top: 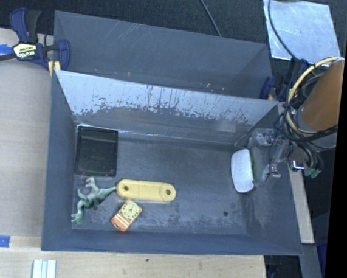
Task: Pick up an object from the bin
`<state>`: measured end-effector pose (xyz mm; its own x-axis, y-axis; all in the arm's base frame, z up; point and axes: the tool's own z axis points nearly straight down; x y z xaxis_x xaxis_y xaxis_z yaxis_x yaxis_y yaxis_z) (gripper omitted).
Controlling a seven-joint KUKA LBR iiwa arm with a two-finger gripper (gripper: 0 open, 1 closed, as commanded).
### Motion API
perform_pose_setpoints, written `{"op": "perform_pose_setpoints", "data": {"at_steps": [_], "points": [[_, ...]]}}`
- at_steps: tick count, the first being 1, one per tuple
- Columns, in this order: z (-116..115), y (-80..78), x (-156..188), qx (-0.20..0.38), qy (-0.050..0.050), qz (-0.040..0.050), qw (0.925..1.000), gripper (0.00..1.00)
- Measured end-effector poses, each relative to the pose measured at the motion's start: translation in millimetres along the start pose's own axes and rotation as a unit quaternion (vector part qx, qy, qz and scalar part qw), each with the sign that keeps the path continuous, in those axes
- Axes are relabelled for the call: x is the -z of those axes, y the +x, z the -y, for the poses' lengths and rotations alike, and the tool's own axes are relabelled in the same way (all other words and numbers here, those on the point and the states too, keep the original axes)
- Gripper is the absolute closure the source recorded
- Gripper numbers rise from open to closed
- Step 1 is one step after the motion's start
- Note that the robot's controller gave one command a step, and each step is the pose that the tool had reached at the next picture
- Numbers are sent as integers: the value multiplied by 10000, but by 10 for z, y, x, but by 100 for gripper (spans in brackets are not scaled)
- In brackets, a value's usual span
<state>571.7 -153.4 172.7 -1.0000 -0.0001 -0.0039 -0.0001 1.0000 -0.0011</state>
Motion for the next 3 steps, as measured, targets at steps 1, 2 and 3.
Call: {"op": "perform_pose_setpoints", "data": {"at_steps": [1,2,3], "points": [[-17,-233,-645,3046,-3,1,9525,0],[-18,-284,-854,2943,-19,16,9557,0],[-105,-388,-763,5392,-73,34,8422,0]]}}
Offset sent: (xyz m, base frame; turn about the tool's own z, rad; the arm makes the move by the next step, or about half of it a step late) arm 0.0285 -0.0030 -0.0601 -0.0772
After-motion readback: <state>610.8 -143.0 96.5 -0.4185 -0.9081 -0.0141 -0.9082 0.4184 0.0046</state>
